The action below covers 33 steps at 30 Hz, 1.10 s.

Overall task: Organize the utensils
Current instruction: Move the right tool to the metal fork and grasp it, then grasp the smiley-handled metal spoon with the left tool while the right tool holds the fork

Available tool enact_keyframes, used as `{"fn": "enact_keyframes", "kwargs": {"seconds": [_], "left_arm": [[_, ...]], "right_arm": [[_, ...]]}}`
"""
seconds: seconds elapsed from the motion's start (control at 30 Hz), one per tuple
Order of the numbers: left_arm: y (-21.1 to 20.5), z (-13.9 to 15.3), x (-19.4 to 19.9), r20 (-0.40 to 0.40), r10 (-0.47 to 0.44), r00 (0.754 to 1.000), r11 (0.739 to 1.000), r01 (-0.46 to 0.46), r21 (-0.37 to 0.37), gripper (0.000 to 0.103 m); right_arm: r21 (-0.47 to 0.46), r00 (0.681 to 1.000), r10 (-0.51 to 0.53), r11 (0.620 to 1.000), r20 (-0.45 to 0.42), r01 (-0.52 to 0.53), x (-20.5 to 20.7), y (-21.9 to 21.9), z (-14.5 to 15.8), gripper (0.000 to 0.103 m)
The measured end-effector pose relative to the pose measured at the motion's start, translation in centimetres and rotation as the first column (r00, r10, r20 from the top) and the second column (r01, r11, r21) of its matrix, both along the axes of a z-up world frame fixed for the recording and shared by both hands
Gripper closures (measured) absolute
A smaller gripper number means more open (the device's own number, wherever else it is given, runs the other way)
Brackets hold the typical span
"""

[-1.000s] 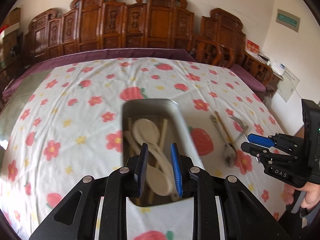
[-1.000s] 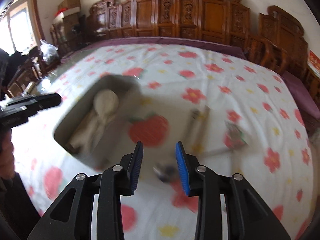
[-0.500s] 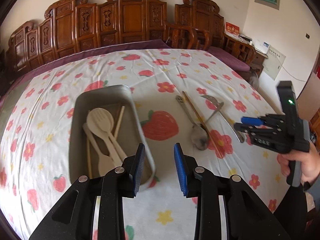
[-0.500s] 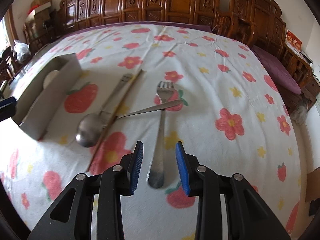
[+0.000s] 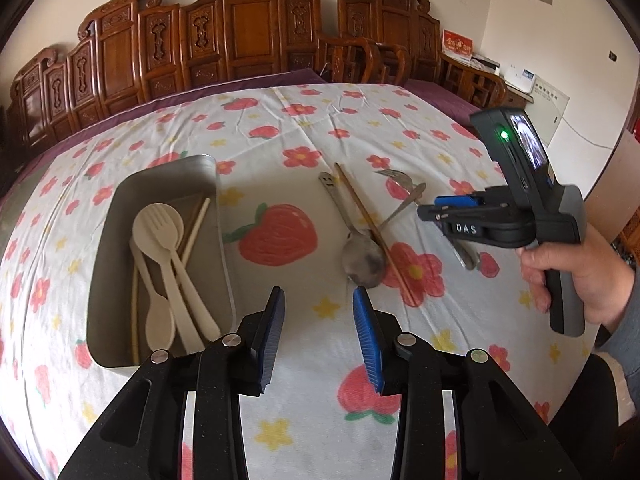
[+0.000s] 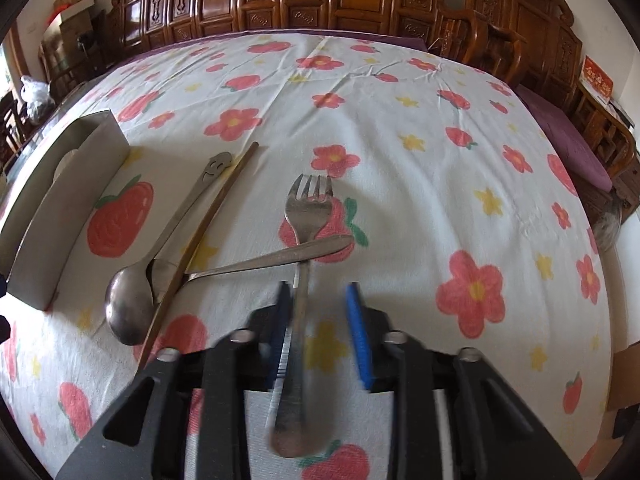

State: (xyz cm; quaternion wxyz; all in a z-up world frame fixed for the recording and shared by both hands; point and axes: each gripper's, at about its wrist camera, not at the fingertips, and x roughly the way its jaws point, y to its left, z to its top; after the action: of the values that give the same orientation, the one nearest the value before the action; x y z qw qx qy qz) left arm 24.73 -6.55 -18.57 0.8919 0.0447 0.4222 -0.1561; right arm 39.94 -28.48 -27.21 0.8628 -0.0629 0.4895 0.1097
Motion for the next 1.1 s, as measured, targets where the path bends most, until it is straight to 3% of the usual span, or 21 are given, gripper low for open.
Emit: {"fn": "enact_keyframes", "kwargs": {"seconds": [0.2,0.33,0.47,1.1], "left_arm": [[-1.5,-0.7,-0.9,-0.007,-0.002,1.000,1.000,0.002,0.020,0.069],[-2.9,-0.8,-0.9,0.000,-0.024,1.000,0.998,0.024,0.054,0.069],[-3.9,-0.9,0.1,-0.018,-0.020,1.000,0.999,0.020,0.041,0.069],[-6.9,-3.8,9.9,-0.181,0.086,0.980,0.996,-0.079,0.046,0.075]], "right_arm": [[-0.011,1.000,-0.008,1.000,-0.027,0.008,-1.1,-1.9,0.1,0.095],[-0.008,1.000,-0.029,1.000,-0.011,0.029,-2.5,-3.5,-0.1,0.095],[-0.003,0.999,-0.053,0.999,0.012,0.053,-3.6,-4.9,-0.2,0.095],[0.054,0.998,-0.040,0.998,0.049,0.037,-4.9,-6.4,-0.5,0.094]]}}
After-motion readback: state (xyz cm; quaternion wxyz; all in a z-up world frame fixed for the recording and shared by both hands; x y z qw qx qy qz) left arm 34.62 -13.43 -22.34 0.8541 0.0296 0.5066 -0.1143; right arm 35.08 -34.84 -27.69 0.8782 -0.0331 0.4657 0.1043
